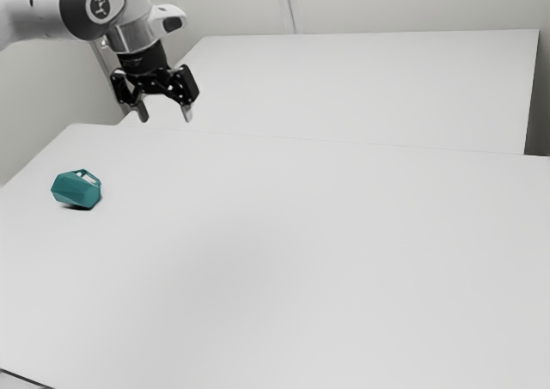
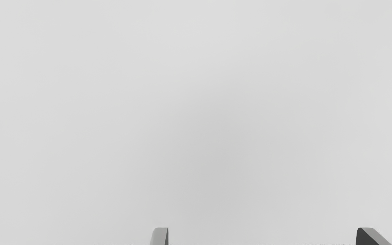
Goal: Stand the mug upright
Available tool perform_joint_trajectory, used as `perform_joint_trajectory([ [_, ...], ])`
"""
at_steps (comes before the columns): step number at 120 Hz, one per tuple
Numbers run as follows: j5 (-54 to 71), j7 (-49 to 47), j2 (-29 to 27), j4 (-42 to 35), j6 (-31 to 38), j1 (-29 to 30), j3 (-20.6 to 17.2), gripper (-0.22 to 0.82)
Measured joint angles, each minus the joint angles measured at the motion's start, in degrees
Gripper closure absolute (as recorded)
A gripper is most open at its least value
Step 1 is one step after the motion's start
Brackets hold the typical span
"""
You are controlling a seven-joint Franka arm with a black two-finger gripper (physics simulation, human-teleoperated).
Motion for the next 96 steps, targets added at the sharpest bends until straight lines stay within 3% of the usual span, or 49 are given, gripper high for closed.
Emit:
perform_joint_trajectory([
  [38,-3.8,0.4,-0.1,-11.0,5.4,17.4,0.0,0.00],
  [96,-17.0,25.5,12.4,-5.4,13.9,38.0,-0.1,0.00],
])
